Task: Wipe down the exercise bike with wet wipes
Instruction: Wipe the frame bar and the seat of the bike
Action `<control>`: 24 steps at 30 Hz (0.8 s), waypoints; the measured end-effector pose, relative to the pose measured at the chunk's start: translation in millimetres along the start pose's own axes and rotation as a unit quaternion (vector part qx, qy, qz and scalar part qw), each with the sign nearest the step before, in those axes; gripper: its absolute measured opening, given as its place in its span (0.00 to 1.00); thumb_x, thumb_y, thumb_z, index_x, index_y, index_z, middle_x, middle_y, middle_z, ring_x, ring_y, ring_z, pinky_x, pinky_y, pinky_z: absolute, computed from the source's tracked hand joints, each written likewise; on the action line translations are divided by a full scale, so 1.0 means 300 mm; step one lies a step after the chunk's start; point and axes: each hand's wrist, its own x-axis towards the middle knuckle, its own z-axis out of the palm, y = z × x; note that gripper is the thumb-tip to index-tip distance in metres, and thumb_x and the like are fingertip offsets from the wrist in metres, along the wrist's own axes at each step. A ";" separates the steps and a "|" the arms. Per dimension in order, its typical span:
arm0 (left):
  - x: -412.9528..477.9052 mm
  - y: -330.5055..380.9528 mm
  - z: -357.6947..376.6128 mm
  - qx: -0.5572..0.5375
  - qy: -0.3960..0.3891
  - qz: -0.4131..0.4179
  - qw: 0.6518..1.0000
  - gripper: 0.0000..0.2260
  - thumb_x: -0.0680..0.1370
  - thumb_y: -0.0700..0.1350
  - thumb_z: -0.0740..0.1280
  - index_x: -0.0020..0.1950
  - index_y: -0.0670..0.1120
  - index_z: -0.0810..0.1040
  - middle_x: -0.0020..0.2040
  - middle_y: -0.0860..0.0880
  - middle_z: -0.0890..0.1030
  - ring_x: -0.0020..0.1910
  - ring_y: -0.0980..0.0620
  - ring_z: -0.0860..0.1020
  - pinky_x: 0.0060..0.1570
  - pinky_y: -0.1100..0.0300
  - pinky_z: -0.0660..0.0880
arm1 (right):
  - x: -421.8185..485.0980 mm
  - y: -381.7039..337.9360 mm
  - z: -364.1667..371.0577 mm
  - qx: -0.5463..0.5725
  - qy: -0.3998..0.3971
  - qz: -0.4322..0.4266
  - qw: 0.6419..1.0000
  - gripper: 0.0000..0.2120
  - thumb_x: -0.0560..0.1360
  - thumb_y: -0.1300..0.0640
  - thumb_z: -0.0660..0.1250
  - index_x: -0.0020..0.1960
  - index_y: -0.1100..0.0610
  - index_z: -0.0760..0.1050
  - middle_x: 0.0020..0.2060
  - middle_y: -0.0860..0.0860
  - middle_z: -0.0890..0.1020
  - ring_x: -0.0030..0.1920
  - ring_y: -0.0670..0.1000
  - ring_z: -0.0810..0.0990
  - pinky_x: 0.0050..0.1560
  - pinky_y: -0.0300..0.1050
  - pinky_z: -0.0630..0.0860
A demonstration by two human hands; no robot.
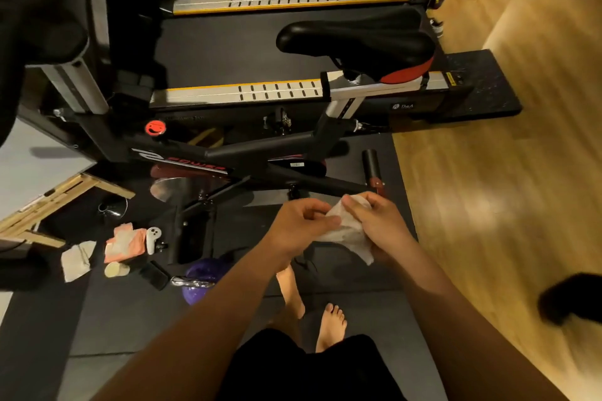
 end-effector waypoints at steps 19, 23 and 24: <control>-0.290 -0.046 -0.329 -0.208 0.187 0.032 0.960 0.24 0.72 0.25 0.60 0.59 0.50 0.79 0.52 0.47 0.84 0.51 0.48 0.83 0.50 0.53 0.79 | -0.105 -0.152 0.415 0.324 -0.313 0.260 0.854 0.25 0.77 0.43 0.61 0.64 0.61 0.75 0.60 0.62 0.80 0.62 0.61 0.77 0.60 0.54 0.74; -0.385 -0.093 -0.422 -0.242 0.202 0.019 0.949 0.30 0.69 0.30 0.61 0.67 0.50 0.76 0.66 0.45 0.77 0.63 0.44 0.77 0.62 0.50 0.76 | -0.127 -0.165 0.509 0.262 -0.414 0.295 0.821 0.31 0.75 0.38 0.61 0.61 0.63 0.79 0.61 0.62 0.79 0.62 0.60 0.77 0.65 0.52 0.71; -0.404 -0.105 -0.441 -0.246 0.201 0.013 0.948 0.30 0.68 0.31 0.61 0.68 0.50 0.75 0.66 0.45 0.77 0.63 0.44 0.77 0.60 0.51 0.77 | -0.136 -0.173 0.532 0.255 -0.431 0.294 0.814 0.30 0.75 0.39 0.61 0.62 0.62 0.79 0.62 0.62 0.79 0.62 0.60 0.77 0.67 0.53 0.69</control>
